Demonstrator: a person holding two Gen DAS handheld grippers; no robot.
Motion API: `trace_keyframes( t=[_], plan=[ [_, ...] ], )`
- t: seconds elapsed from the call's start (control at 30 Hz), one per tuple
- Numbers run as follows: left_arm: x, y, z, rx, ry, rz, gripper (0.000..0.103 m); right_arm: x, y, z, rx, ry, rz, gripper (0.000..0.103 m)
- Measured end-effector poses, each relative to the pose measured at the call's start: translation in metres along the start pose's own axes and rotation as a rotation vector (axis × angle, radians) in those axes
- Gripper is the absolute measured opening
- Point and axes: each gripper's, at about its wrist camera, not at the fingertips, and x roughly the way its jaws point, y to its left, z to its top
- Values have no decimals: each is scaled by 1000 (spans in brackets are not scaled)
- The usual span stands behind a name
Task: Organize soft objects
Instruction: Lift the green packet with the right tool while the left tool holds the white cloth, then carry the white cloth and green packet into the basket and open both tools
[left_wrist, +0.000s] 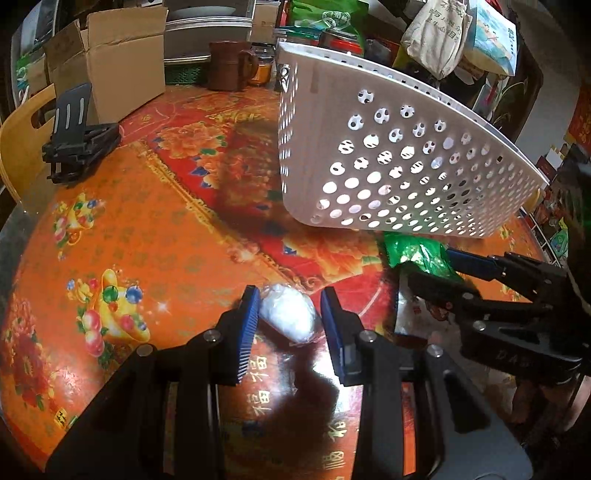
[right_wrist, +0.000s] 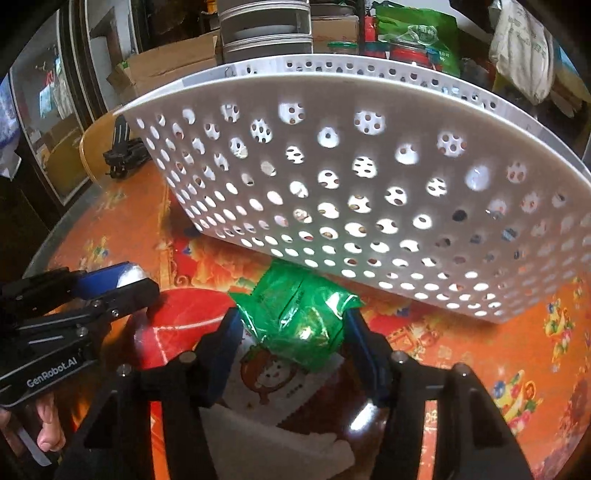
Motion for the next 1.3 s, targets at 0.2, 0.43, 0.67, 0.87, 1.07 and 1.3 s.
trace_keyframes(
  t=[0.2, 0.43, 0.67, 0.87, 1.07, 1.3],
  plan=[
    [0, -2, 0, 0, 0, 0, 32, -12, -8, -7, 9, -21, 23, 46],
    [-7, -10, -4, 14, -9, -5, 32, -37, -18, -20, 13, -58, 42, 46],
    [-31, -23, -5, 44, -65, 0, 32, -69, -18, -31, 3, -118, 33, 46],
    [-57, -36, -3, 67, -123, 0, 32, -101, -25, -35, -1, -168, 16, 46],
    [-88, -49, 7, 91, -172, 3, 32, -135, -34, -30, -8, -228, 6, 46],
    [-134, -65, 35, 116, -244, -19, 32, -172, -45, -15, -15, -293, -15, 46]
  ],
)
